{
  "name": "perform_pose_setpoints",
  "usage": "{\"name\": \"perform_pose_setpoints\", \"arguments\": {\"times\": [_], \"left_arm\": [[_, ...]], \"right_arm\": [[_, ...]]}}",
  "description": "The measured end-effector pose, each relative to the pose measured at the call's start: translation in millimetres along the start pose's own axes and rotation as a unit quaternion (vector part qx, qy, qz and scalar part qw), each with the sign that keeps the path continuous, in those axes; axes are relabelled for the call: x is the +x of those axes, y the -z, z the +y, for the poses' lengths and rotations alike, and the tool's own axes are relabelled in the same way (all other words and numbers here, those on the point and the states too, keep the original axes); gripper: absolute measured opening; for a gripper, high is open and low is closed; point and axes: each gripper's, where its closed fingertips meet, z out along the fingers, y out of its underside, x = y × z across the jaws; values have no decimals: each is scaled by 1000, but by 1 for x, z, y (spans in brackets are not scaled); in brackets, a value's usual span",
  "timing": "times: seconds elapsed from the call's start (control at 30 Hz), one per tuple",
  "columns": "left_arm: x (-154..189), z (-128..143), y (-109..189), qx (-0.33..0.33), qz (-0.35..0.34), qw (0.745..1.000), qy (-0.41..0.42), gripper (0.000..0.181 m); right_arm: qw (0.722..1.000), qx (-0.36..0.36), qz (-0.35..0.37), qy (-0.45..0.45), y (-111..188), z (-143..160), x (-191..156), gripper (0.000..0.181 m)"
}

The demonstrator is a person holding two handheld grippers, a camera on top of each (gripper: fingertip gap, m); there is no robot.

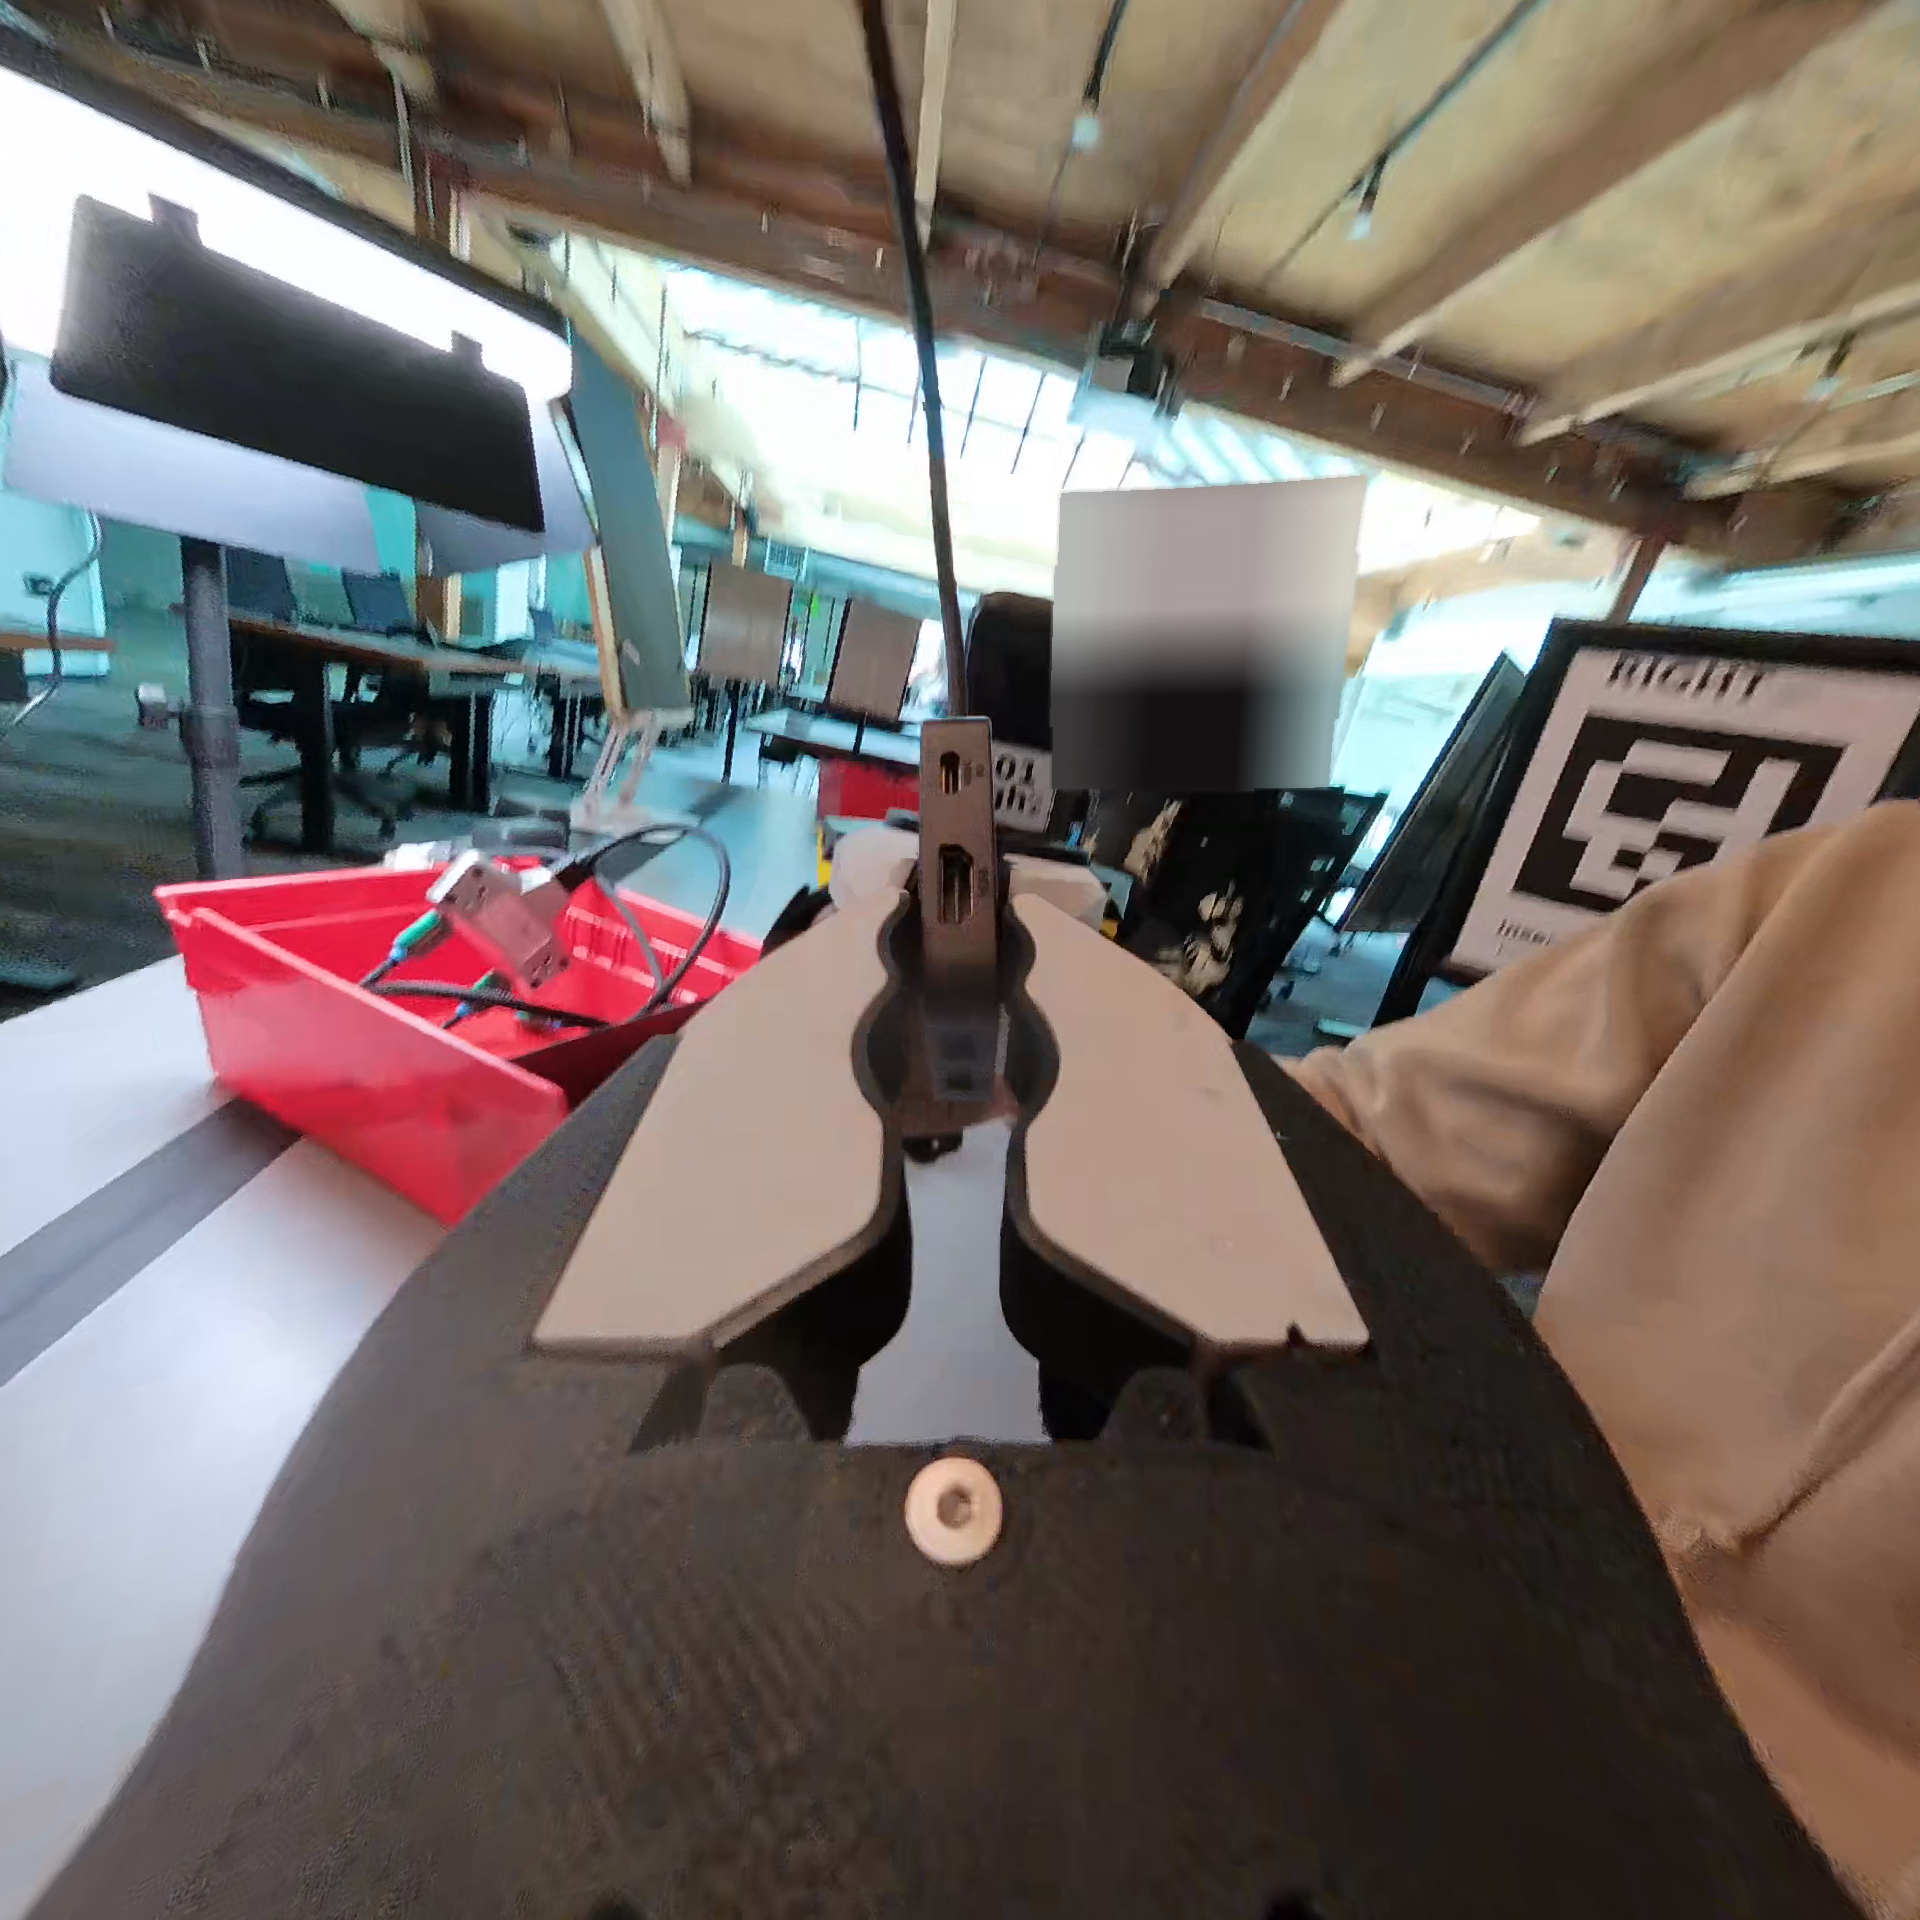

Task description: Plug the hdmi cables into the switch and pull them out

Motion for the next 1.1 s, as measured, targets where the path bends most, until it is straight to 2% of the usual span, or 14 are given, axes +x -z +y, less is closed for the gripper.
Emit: {"name": "perform_pose_setpoints", "arguments": {"times": [0.07,0.23,0.33,0.43,0.5,0.6,0.7,0.8,0.9,0.97,1.03,1.1], "left_arm": [[1,-4,0,25,4,1000,-1,15],[5,-7,-2,57,8,998,-20,14],[6,-1,-3,21,6,999,-30,15],[2,7,-1,-47,-19,998,-47,17],[-5,5,6,-83,-57,992,-76,23],[-17,-14,30,-120,-137,977,-110,29],[-36,-33,74,-172,-241,947,-127,29],[-63,-28,136,-258,-334,905,-59,26],[-96,3,220,-370,-437,820,14,27],[-106,37,265,-412,-468,776,99,29],[-108,68,294,-430,-478,748,164,32],[-106,94,308,-437,-476,734,210,33]], "right_arm": [[999,31,0,-15,-1,-8,-1,18],[999,46,-4,-27,-3,-15,-5,15],[999,30,-11,-13,-1,-14,-8,14],[1000,-1,-3,16,0,-9,-8,14],[999,-11,17,33,3,-11,-3,14],[998,-22,50,40,17,-19,9,13],[994,-33,85,65,34,-25,21,13],[989,-50,111,82,46,-26,32,13],[990,-38,114,73,50,-29,36,13],[990,-35,115,69,50,-29,38,13],[990,-32,116,68,51,-30,38,13],[991,-27,114,66,51,-32,37,13]]}}
